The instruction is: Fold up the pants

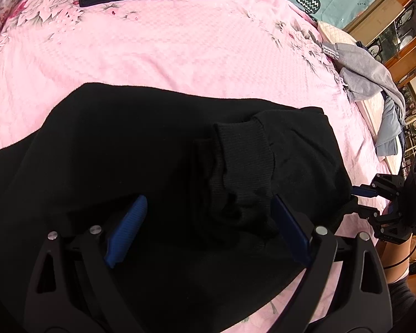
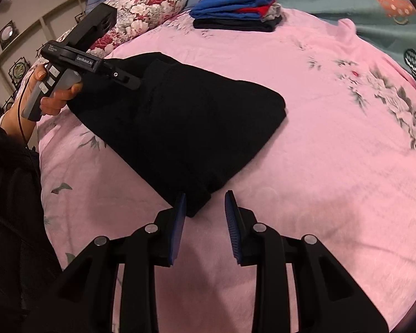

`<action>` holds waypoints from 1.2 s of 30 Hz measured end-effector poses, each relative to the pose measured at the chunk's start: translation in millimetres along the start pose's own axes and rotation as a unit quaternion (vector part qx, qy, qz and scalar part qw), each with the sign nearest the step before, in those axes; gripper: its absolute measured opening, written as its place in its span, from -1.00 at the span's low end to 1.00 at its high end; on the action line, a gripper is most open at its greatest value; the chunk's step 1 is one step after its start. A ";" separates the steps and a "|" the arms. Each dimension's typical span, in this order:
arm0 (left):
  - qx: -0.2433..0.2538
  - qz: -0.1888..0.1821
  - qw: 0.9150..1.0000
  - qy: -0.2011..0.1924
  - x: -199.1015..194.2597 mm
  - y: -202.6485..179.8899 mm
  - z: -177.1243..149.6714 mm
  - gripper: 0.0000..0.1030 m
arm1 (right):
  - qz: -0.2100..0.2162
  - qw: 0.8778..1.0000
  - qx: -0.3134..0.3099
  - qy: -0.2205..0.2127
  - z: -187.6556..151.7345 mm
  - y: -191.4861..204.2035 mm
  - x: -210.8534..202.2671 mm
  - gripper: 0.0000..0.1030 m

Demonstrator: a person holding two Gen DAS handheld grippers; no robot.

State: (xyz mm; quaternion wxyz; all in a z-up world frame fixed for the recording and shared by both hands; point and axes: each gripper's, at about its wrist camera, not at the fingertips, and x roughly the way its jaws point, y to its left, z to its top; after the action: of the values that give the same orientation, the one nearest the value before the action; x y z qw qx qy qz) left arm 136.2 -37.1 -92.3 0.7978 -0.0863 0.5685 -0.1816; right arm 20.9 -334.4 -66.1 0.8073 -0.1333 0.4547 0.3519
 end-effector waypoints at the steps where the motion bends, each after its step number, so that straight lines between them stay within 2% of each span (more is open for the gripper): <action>1: 0.000 0.001 1.000 0.000 -0.1 0.0 0.2 0.79 | 0.003 1.000 -0.006 0.002 2.1 0.8 1.6 -0.51; 3: -0.002 0.000 1.000 0.001 0.1 0.5 1.1 0.79 | 0.010 1.000 -0.016 0.010 5.5 2.5 5.3 -0.64; 8: -0.003 0.000 1.000 0.000 1.2 0.5 2.2 0.79 | 0.018 0.999 -0.032 0.019 9.9 9.1 9.5 -0.65; 10: -0.002 0.002 1.000 -0.001 1.0 -0.2 1.2 0.79 | 0.018 0.999 -0.032 0.022 10.4 10.6 11.1 -0.75; 12: 0.000 0.004 1.000 -0.002 1.0 -0.9 0.8 0.79 | 0.006 1.000 -0.019 0.021 11.3 10.2 7.9 -0.88; 14: -0.004 0.004 1.000 -0.003 0.5 -1.1 0.2 0.79 | -0.017 1.000 -0.001 0.012 10.3 10.5 -1.8 -0.89; 17: -0.007 0.002 1.000 -0.004 -0.5 -1.6 -2.4 0.79 | -0.048 0.997 0.052 -0.027 -2.0 17.7 -30.6 -0.91; 20: -0.001 0.004 1.000 -0.009 0.6 -2.5 -3.0 0.79 | -0.042 0.988 0.137 -0.055 -28.5 34.4 -38.0 -0.91; 23: 0.006 0.007 1.000 -0.011 1.6 -4.1 -3.2 0.80 | -0.070 0.968 0.239 -0.035 -45.0 33.8 -15.7 -0.90; 25: 0.008 0.004 1.000 -0.012 0.1 -3.7 -4.7 0.80 | -0.081 0.961 0.262 -0.044 -48.3 35.1 -14.9 -0.90; 29: -0.004 -0.007 1.000 -0.013 -4.8 0.4 -10.3 0.80 | -0.057 0.957 0.281 -0.046 -44.2 37.7 -18.9 -0.90; 30: -0.001 -0.007 1.000 -0.013 -5.2 0.3 -11.2 0.80 | -0.041 0.951 0.301 -0.052 -42.9 34.0 -23.5 -0.90; 32: 0.001 -0.008 1.000 -0.015 -5.4 1.1 -12.5 0.80 | -0.033 0.937 0.334 -0.096 -40.4 24.1 -42.4 -0.91; 33: 0.000 -0.009 1.000 -0.015 -5.9 1.4 -13.1 0.80 | -0.057 0.930 0.344 -0.112 -40.8 21.3 -53.4 -0.93; 34: 0.000 -0.010 1.000 -0.014 -6.4 1.4 -13.6 0.80 | -0.107 0.930 0.336 -0.102 -40.3 22.3 -57.0 -0.93; 35: 0.000 -0.011 1.000 -0.014 -6.8 1.3 -13.8 0.80 | -0.139 0.934 0.322 -0.071 -39.2 25.6 -53.8 -0.93; 36: 0.001 -0.012 1.000 -0.013 -7.0 1.6 -14.1 0.80 | -0.121 0.943 0.308 -0.038 -40.9 29.4 -46.9 -0.93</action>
State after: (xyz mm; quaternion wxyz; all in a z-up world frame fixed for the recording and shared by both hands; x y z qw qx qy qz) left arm 121.3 -31.9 -91.5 0.8032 -0.0945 0.5564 -0.1905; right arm -41.4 -356.2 -46.7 0.8618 0.0814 0.4907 0.0995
